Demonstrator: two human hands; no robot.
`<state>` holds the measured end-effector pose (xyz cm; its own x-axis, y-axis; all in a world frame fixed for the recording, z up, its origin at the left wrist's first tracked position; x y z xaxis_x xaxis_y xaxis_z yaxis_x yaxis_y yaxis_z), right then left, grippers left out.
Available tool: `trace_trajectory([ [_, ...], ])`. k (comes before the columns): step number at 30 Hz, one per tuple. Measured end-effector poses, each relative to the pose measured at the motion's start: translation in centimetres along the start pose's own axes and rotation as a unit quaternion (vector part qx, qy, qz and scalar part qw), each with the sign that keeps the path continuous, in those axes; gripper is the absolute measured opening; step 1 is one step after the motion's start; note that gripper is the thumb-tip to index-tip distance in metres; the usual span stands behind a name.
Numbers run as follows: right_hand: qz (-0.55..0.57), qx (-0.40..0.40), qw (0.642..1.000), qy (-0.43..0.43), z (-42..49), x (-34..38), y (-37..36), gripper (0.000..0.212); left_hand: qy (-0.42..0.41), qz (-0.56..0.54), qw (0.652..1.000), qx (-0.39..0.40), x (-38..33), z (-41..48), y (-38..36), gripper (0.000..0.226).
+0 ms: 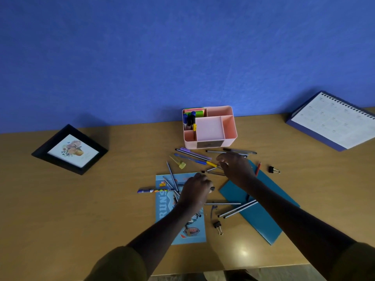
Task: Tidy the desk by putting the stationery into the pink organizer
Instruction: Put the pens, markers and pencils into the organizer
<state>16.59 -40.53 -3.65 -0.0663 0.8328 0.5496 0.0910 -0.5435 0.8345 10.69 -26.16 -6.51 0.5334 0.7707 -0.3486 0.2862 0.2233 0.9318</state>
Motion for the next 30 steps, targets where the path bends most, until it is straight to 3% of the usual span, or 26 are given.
trace_trajectory([
  [6, -0.028, 0.036, 0.999, -0.008, 1.2, 0.9, -1.9, 0.010, 0.058, -0.121, 0.983, -0.124, 1.0, -0.4, 6.3, 0.012],
  [11, -0.123, 0.076, 0.989, 0.007, 1.8, 1.7, -4.0, 0.014, 0.095, -0.211, 0.950, -0.210, 3.1, -0.8, 12.6, 0.007],
  [17, -0.158, 0.075, 0.985, 0.009, 1.8, 2.3, -4.3, 0.025, 0.217, -0.376, 0.829, -0.353, 8.4, -1.3, 19.3, 0.014],
  [19, -0.153, 0.075, 0.985, 0.010, 1.7, 2.2, -4.4, 0.028, 0.228, -0.381, 0.808, -0.386, 9.6, -0.8, 20.6, 0.017],
  [30, -0.114, 0.052, 0.992, 0.032, 2.1, 3.5, -3.3, 0.021, 0.214, -0.348, 0.814, -0.413, 11.1, 3.3, 22.0, 0.023],
])
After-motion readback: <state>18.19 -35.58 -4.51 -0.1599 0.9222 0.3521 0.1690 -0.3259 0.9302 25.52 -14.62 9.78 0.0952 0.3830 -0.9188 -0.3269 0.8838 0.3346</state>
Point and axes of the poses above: each hand's wrist, its own z-axis towards the middle knuckle, its own y-axis out of the back of the hand, x = y × z, the point moved 9 cm from there along z, towards the middle knuckle
